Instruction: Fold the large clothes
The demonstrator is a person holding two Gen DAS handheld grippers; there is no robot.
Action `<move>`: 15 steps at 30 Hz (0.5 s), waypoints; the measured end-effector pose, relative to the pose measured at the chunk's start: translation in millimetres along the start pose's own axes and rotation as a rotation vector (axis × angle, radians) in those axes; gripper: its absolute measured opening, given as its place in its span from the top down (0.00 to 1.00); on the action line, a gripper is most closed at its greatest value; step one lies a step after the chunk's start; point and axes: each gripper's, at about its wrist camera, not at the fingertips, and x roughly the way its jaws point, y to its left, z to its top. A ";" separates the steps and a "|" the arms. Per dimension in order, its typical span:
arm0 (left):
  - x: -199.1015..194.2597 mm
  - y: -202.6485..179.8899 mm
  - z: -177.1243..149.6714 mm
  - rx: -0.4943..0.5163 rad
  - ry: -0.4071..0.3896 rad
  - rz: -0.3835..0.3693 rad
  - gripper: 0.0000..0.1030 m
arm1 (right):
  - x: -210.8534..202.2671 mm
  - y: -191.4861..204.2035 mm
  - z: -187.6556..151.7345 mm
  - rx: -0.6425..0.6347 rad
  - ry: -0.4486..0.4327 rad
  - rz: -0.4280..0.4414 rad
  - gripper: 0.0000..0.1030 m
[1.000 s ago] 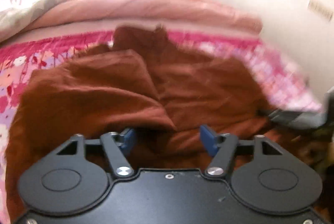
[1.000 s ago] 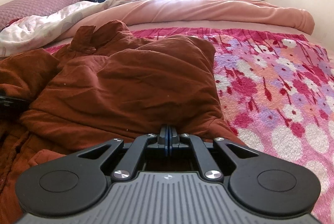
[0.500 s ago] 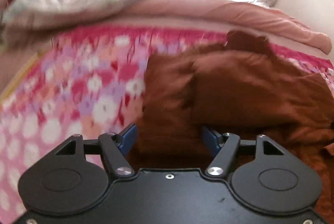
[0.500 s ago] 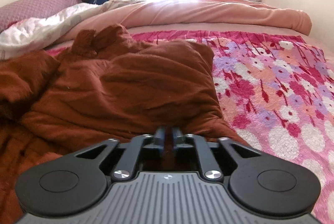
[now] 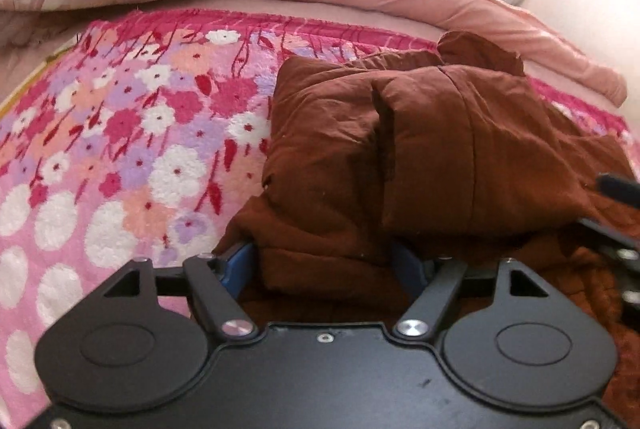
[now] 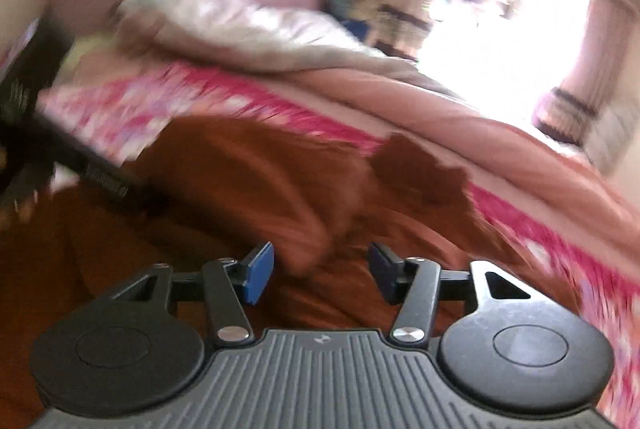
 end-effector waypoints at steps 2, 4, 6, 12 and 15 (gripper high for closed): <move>-1.4 4.5 0.3 -0.007 0.008 -0.020 0.27 | 10.2 9.8 4.9 -0.012 -0.009 -0.015 0.52; 1.4 6.9 1.1 -0.010 0.022 -0.023 0.27 | 17.7 15.4 9.1 -0.024 0.006 0.003 0.54; 4.0 5.4 2.0 0.002 0.028 -0.015 0.26 | 19.0 23.7 13.4 -0.064 0.010 -0.018 0.58; 7.9 -6.5 4.6 0.058 0.036 0.021 0.25 | 24.5 39.3 25.6 -0.105 0.021 0.013 0.78; 8.1 -5.1 5.2 0.058 0.040 0.014 0.24 | 34.0 17.8 24.6 0.033 0.049 0.042 0.99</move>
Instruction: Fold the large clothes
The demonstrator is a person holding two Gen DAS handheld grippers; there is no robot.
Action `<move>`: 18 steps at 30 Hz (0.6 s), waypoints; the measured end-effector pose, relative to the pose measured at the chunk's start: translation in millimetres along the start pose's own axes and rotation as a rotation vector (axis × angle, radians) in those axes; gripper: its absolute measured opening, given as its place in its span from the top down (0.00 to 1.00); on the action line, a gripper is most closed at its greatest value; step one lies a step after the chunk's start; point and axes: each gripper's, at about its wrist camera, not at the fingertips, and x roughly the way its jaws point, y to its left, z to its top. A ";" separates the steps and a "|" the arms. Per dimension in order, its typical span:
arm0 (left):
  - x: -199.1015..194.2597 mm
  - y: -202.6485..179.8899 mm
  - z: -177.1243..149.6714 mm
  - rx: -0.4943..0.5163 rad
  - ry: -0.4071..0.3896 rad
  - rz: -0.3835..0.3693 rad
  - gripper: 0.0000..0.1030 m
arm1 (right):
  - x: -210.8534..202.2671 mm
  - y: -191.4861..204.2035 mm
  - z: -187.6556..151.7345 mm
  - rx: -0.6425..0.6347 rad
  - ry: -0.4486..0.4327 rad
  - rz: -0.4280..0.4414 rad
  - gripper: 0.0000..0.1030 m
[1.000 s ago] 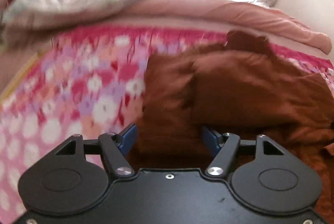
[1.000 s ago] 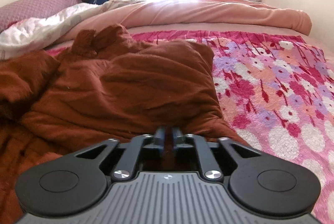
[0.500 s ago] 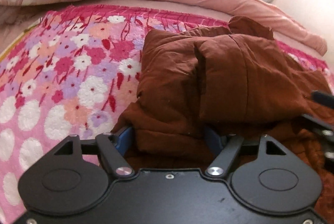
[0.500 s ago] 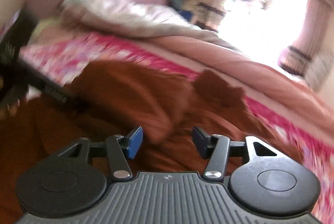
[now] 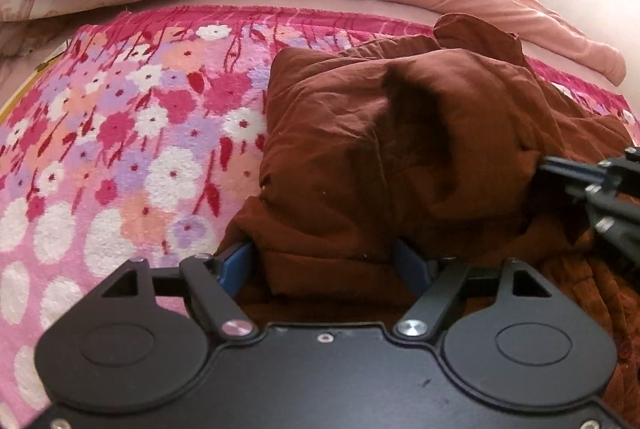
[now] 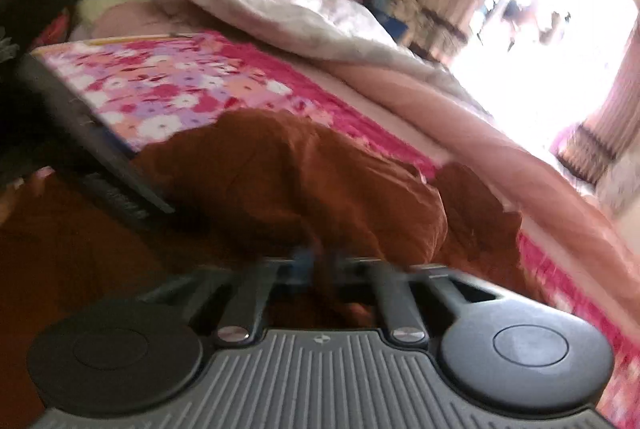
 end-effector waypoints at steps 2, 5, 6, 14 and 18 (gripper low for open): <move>-0.5 0.7 1.2 0.000 0.005 -0.004 0.24 | -8.3 -22.5 -3.9 0.102 -0.015 0.022 0.99; -13.6 -0.8 7.4 0.008 -0.020 -0.012 0.25 | -31.0 -62.7 -16.9 0.248 -0.052 -0.035 0.99; -21.7 -1.7 10.5 0.008 -0.045 -0.018 0.25 | -37.5 -77.0 -22.3 0.299 -0.055 -0.043 0.99; -10.5 -35.0 42.4 -0.007 -0.039 -0.154 0.24 | -70.4 -179.9 -102.2 0.705 0.046 -0.079 0.97; 34.9 -44.3 29.3 0.005 0.052 -0.100 0.23 | -79.2 -191.0 -126.7 0.745 0.085 -0.085 0.96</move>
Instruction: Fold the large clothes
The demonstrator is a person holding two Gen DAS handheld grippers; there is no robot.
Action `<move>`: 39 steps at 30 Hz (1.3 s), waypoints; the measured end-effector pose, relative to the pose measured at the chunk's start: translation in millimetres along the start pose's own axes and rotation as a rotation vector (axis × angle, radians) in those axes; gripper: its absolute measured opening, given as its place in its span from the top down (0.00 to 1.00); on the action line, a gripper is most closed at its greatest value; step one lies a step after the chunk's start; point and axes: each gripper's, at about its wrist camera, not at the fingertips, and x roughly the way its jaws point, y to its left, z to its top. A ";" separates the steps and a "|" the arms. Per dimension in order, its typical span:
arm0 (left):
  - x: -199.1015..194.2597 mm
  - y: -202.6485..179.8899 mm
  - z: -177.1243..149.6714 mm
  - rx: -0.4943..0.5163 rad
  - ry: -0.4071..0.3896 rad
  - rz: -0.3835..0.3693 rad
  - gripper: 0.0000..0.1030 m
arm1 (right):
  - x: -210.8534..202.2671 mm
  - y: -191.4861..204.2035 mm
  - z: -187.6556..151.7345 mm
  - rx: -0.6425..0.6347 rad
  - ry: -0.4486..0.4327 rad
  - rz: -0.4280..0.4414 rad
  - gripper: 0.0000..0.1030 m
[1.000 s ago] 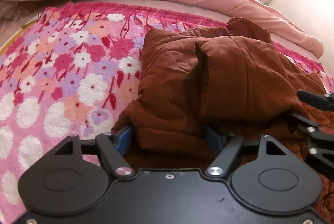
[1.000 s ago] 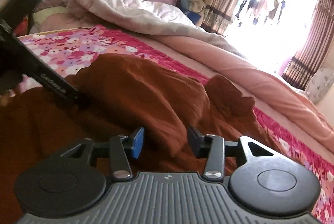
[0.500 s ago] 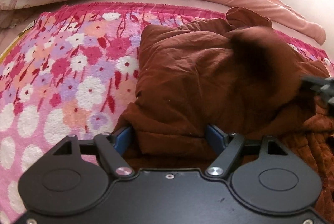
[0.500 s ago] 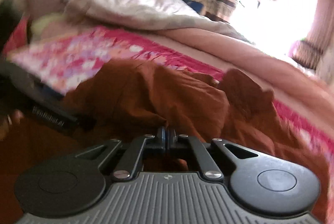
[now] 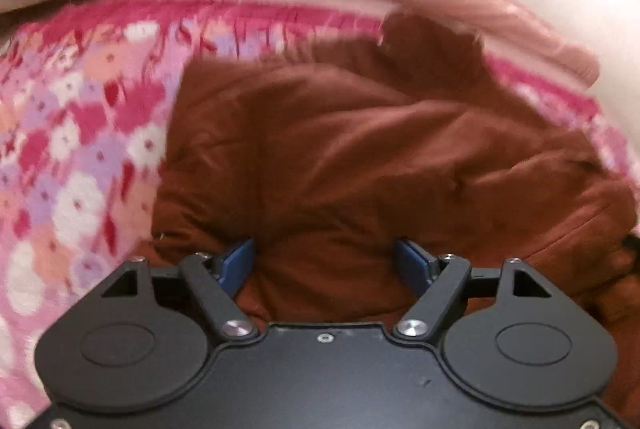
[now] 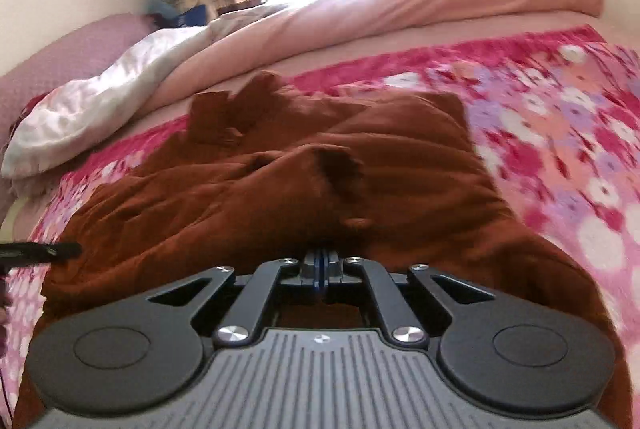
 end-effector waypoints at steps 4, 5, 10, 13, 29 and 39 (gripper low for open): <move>-11.9 -8.3 -3.4 0.016 -0.037 0.034 0.24 | -28.0 12.1 4.9 -0.132 -0.052 -0.028 0.87; -17.8 -8.5 -1.3 -0.004 -0.040 0.028 0.24 | -34.4 16.8 9.3 -0.147 -0.069 -0.007 0.87; -24.3 -14.2 1.5 0.013 -0.070 0.063 0.24 | -14.0 38.4 27.5 -0.204 -0.041 0.120 0.86; -8.3 -5.6 -1.8 0.008 -0.020 0.065 0.22 | 26.3 33.8 25.0 -0.197 0.073 0.056 0.88; -31.6 -16.2 26.1 0.036 -0.145 0.103 0.22 | 10.9 -27.8 37.1 -0.106 -0.028 -0.020 0.89; 59.0 1.7 71.1 -0.045 0.001 0.213 0.18 | 103.8 -52.9 73.9 -0.079 0.158 -0.107 1.00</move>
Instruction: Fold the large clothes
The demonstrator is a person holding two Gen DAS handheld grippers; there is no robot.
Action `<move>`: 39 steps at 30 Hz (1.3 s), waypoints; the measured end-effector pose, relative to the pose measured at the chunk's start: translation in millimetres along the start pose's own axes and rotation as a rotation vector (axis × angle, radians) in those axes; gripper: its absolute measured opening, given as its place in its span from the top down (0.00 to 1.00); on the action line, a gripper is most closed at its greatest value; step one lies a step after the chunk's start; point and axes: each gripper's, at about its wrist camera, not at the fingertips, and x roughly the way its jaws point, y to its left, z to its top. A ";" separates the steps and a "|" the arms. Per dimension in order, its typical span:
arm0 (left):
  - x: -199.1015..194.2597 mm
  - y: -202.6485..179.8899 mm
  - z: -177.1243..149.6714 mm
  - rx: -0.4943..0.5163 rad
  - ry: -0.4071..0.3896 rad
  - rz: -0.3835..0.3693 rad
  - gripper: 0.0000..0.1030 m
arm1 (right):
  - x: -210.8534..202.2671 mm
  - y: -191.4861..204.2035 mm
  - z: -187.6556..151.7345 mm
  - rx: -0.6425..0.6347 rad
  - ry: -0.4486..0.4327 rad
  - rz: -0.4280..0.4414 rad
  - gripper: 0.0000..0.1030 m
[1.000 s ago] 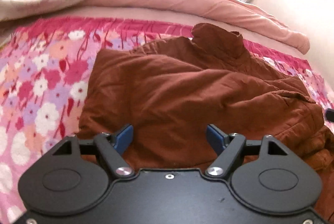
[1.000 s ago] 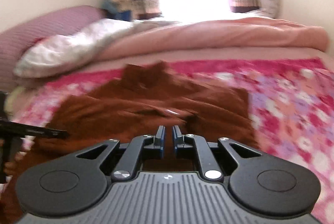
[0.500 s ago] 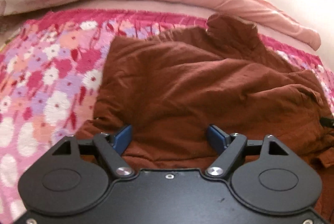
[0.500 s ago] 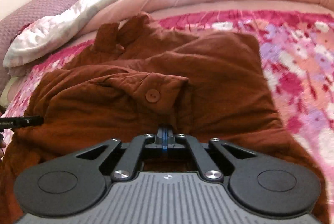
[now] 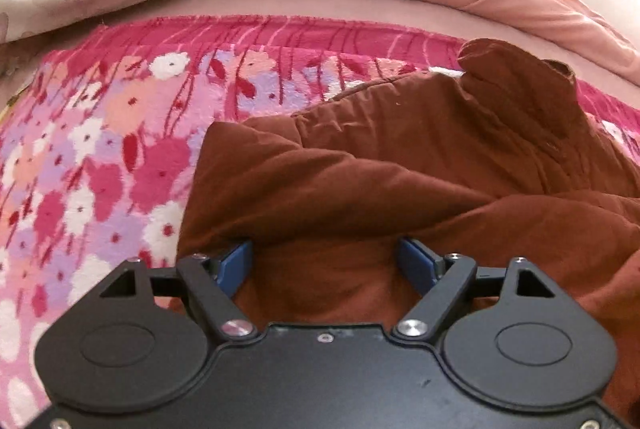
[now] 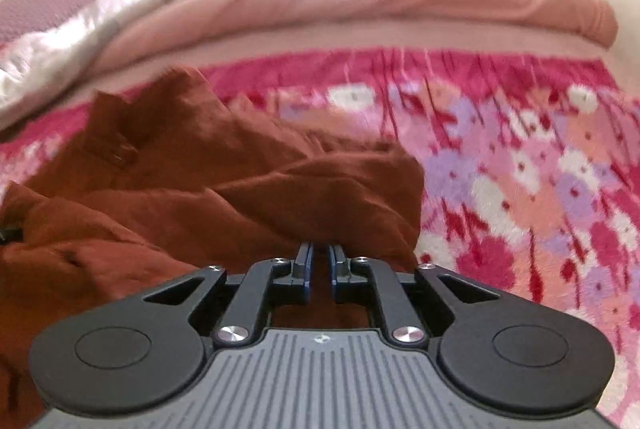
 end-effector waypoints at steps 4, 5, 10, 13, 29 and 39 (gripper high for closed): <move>15.6 -10.5 -0.1 0.031 -0.041 0.054 0.09 | 13.2 -5.9 -1.0 0.035 -0.038 0.026 1.00; 18.0 -13.1 -0.8 0.036 -0.054 0.069 0.08 | 16.1 -5.0 -0.4 0.042 -0.051 0.021 1.00; -11.1 -7.7 -9.6 0.027 -0.086 0.041 0.11 | 8.8 5.7 1.9 0.007 -0.045 -0.011 1.00; -45.2 5.0 -29.2 0.041 -0.101 0.023 0.11 | -21.0 -2.9 -7.2 0.024 -0.015 0.044 0.92; -76.3 12.5 -119.2 0.088 -0.165 0.077 0.04 | -75.6 -4.9 -89.8 -0.043 -0.008 -0.027 0.87; -147.8 52.0 -244.1 0.142 -0.132 0.033 0.05 | -161.4 -4.0 -212.6 -0.149 0.008 -0.040 0.85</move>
